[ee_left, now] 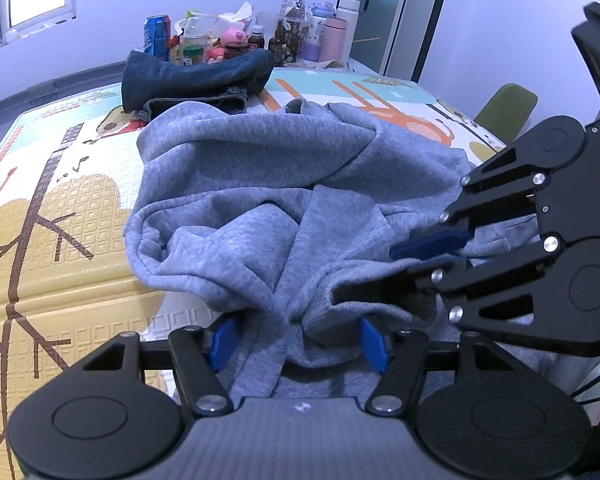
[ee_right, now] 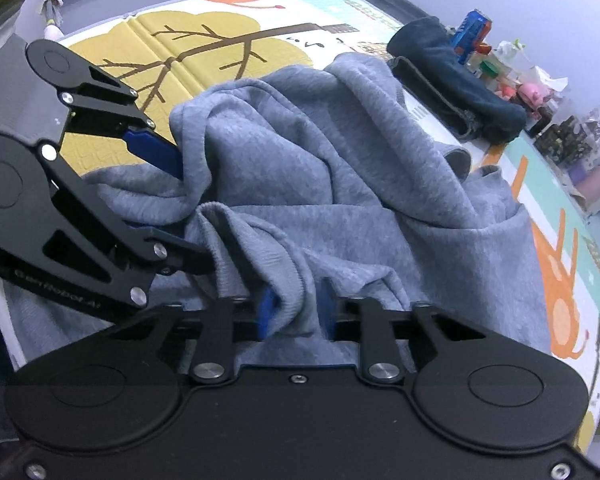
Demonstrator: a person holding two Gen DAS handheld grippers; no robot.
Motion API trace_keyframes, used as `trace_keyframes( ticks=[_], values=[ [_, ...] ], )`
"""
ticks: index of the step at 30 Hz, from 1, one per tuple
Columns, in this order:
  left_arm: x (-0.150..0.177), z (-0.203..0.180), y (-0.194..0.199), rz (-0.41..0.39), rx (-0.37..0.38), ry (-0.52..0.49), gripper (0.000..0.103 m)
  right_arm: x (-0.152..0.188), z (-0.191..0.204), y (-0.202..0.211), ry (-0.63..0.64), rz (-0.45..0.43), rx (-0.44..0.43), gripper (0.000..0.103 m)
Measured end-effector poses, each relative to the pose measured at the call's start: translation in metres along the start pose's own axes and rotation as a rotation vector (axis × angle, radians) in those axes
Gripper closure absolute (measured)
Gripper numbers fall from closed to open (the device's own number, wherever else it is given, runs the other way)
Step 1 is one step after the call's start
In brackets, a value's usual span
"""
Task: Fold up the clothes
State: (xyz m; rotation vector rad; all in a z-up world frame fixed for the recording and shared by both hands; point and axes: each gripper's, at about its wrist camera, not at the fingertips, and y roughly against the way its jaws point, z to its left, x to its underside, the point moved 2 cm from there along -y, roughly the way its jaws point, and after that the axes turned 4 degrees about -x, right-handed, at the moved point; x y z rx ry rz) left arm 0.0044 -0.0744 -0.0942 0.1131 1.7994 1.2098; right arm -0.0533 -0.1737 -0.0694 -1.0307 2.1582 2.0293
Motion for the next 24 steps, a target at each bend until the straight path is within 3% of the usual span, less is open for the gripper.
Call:
trace_keyframes(
  ticks=[10, 24],
  values=[
    [0.0, 0.0, 0.003, -0.001, -0.006, -0.002, 0.036, -0.003, -0.006, 0.004, -0.038, -0.014, 0.026, 0.097],
    [-0.019, -0.014, 0.048, -0.119, 0.075, -0.036, 0.033, -0.004, -0.026, 0.048, -0.153, -0.076, 0.158, 0.099]
  ],
)
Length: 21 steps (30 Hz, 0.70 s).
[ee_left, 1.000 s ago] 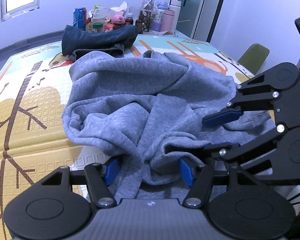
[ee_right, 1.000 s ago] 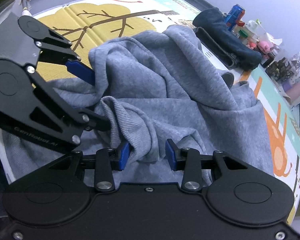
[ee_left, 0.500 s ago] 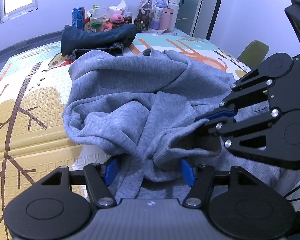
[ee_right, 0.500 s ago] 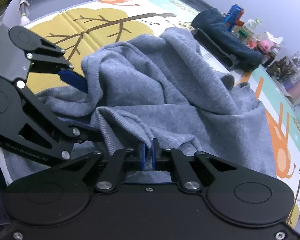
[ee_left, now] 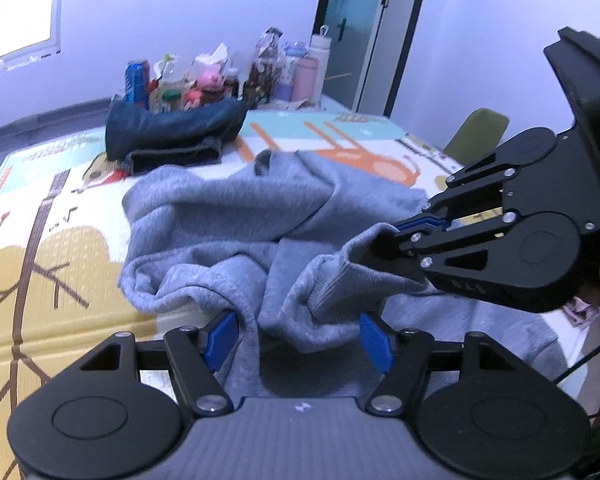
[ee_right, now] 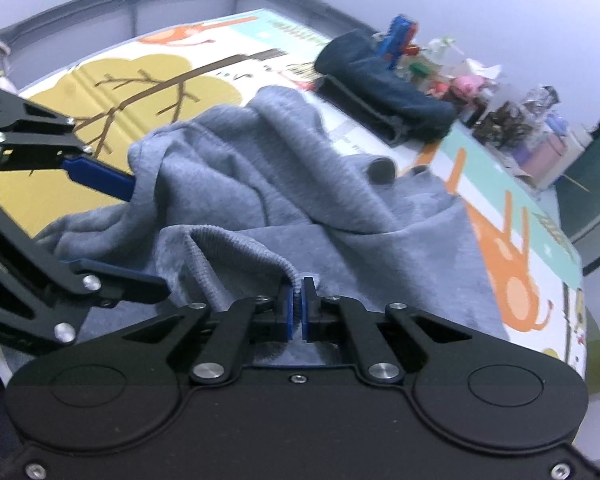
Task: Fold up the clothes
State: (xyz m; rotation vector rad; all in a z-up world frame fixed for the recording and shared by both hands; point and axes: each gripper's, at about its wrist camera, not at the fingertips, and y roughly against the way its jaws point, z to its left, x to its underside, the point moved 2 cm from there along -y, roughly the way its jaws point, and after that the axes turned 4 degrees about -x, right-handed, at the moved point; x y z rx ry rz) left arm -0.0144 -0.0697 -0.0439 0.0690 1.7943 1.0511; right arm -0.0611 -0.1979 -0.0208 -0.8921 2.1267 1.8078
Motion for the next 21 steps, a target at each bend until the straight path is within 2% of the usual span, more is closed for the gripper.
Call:
trace_keyframes(
  ticks=[5, 7, 11, 14, 21],
  values=[
    [-0.012, -0.016, 0.019, -0.067, 0.048, -0.036, 0.03, -0.001, -0.02, 0.022, -0.051, -0.044, 0.058, 0.1],
    [-0.018, -0.028, 0.024, -0.091, 0.05, -0.058, 0.026, 0.0, -0.032, 0.032, -0.069, -0.068, 0.079, 0.1],
    [-0.029, -0.056, 0.023, -0.117, 0.046, -0.094, 0.026, 0.005, -0.061, 0.048, -0.095, -0.117, 0.115, 0.1],
    [-0.036, -0.076, 0.012, -0.107, 0.016, -0.088, 0.026, 0.012, -0.085, 0.058, -0.116, -0.153, 0.137, 0.1],
    [-0.059, -0.112, -0.024, -0.045, -0.023, 0.004, 0.026, 0.033, -0.158, 0.079, -0.186, -0.209, 0.181, 0.101]
  ],
)
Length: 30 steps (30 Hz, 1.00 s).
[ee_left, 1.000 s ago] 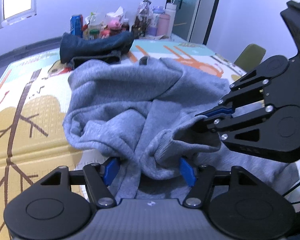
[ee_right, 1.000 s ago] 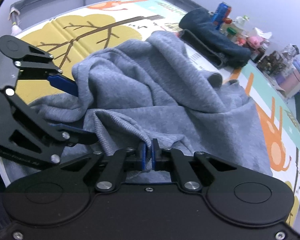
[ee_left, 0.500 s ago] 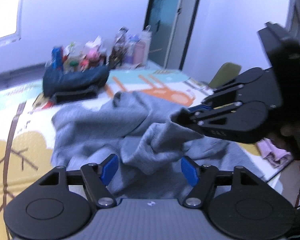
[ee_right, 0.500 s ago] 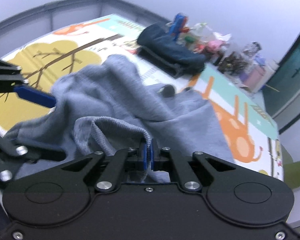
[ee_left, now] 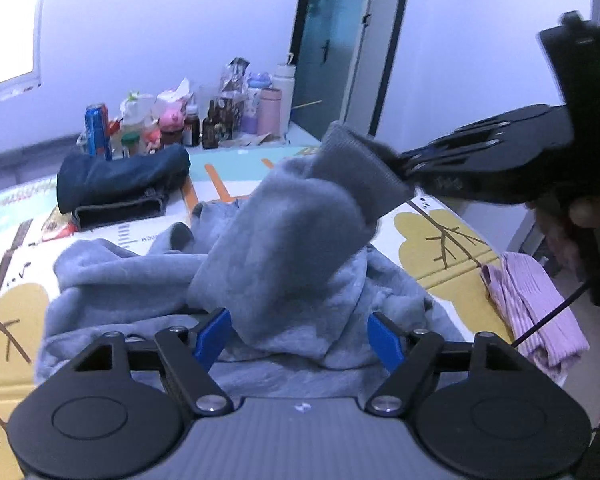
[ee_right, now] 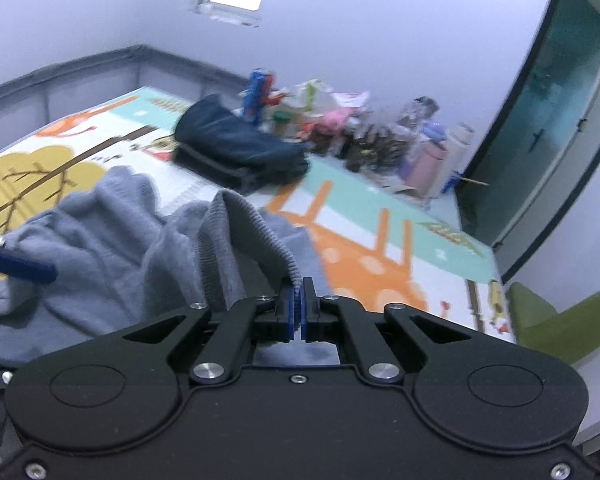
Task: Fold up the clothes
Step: 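Lift the held sleeve with the right gripper and stretch it across the sweatshirt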
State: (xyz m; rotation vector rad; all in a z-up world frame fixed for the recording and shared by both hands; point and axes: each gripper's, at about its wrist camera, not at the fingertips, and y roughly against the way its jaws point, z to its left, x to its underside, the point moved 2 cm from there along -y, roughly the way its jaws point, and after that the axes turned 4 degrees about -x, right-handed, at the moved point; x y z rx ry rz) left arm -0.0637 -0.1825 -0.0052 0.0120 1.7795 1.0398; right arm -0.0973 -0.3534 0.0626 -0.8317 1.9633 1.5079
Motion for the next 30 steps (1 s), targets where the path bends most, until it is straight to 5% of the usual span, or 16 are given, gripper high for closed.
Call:
trace_keyframes(
  ticks=[8, 30],
  values=[
    [-0.016, -0.023, -0.036, 0.062, -0.004, 0.098, 0.026, 0.018, -0.087, 0.001, -0.111, -0.007, 0.095, 0.101],
    [-0.028, -0.135, -0.093, 0.127, -0.011, -0.012, 0.026, 0.134, -0.288, 0.016, -0.359, 0.059, 0.419, 0.101]
  ],
)
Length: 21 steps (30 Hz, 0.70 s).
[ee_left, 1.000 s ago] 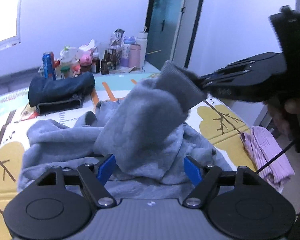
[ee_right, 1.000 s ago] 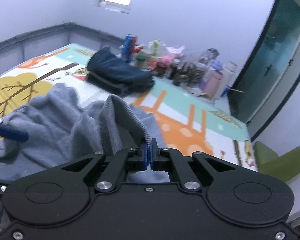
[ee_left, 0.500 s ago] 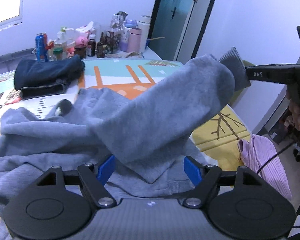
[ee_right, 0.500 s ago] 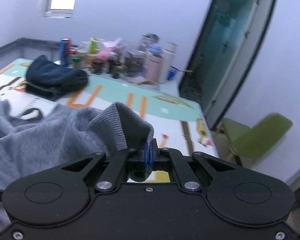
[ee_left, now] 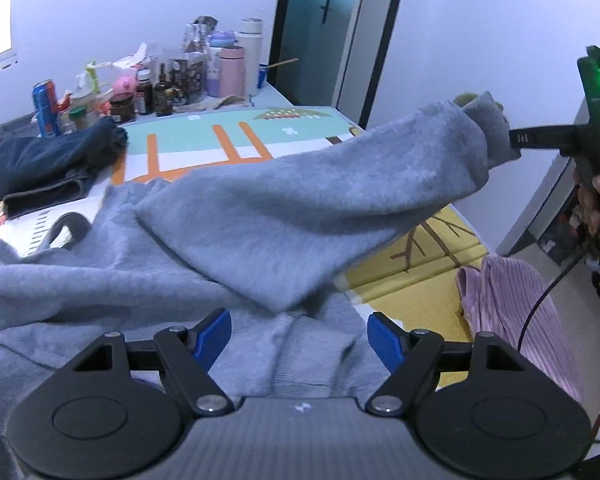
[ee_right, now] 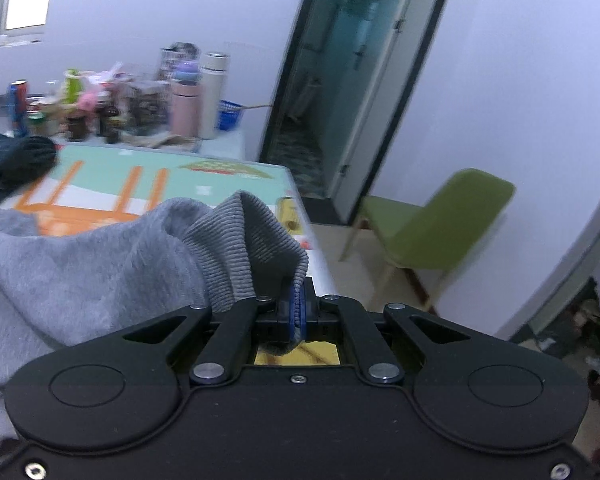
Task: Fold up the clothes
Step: 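Lift the held sleeve with the right gripper and stretch it across the sweatshirt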
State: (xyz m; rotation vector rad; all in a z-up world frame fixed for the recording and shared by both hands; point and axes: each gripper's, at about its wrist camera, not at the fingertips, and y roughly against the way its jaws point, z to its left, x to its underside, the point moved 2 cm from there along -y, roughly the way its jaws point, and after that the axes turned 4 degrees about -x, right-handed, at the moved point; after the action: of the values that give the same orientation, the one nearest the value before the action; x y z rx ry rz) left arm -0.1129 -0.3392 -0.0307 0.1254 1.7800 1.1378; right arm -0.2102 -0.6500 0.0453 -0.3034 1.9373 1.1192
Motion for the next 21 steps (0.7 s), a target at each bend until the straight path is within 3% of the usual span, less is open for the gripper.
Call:
trace_keyframes(
  ticks=[14, 21],
  values=[
    [-0.009, -0.043, -0.026, 0.056, -0.019, -0.077, 0.026, 0.048, -0.122, -0.055, -0.166, 0.126, 0.21, 0.101],
    [-0.01, -0.051, -0.031, 0.077, -0.027, -0.113, 0.026, 0.062, -0.148, -0.074, -0.222, 0.168, 0.32, 0.097]
  ],
)
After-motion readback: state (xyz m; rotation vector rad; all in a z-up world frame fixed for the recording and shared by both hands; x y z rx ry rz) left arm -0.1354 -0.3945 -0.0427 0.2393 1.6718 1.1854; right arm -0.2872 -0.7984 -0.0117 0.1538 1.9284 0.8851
